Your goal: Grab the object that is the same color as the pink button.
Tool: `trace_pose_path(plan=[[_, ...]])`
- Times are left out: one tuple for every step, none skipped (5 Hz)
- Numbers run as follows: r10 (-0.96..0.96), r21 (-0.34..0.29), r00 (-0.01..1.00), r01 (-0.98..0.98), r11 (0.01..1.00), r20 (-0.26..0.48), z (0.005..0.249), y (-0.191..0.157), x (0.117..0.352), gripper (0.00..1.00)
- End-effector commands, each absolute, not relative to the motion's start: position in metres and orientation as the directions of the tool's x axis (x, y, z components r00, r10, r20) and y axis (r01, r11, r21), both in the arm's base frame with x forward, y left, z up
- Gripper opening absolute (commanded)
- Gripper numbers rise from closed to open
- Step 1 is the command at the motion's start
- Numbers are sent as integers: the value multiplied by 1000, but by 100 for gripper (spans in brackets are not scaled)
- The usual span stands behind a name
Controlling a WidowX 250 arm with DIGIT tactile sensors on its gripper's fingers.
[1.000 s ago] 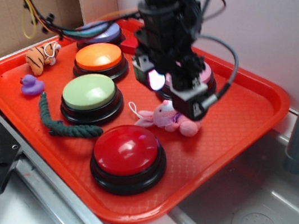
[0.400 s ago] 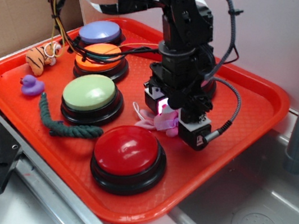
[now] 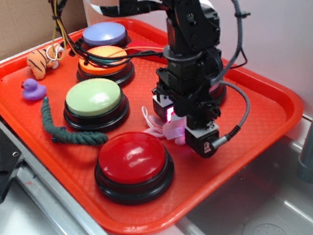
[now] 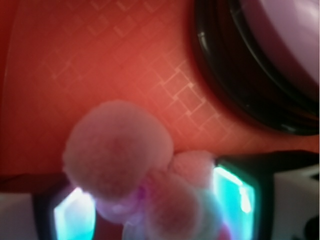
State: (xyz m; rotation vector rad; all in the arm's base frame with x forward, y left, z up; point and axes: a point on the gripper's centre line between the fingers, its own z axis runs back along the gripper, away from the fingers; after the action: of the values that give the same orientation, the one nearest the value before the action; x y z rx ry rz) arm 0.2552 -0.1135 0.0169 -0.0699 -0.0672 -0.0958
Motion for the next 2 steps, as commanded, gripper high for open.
trace_pose_path(plan=[[-49,-89,995,56,994,86,25,-104,249,0],[-9,-111,994,20,994,104,36,-97,248,0]])
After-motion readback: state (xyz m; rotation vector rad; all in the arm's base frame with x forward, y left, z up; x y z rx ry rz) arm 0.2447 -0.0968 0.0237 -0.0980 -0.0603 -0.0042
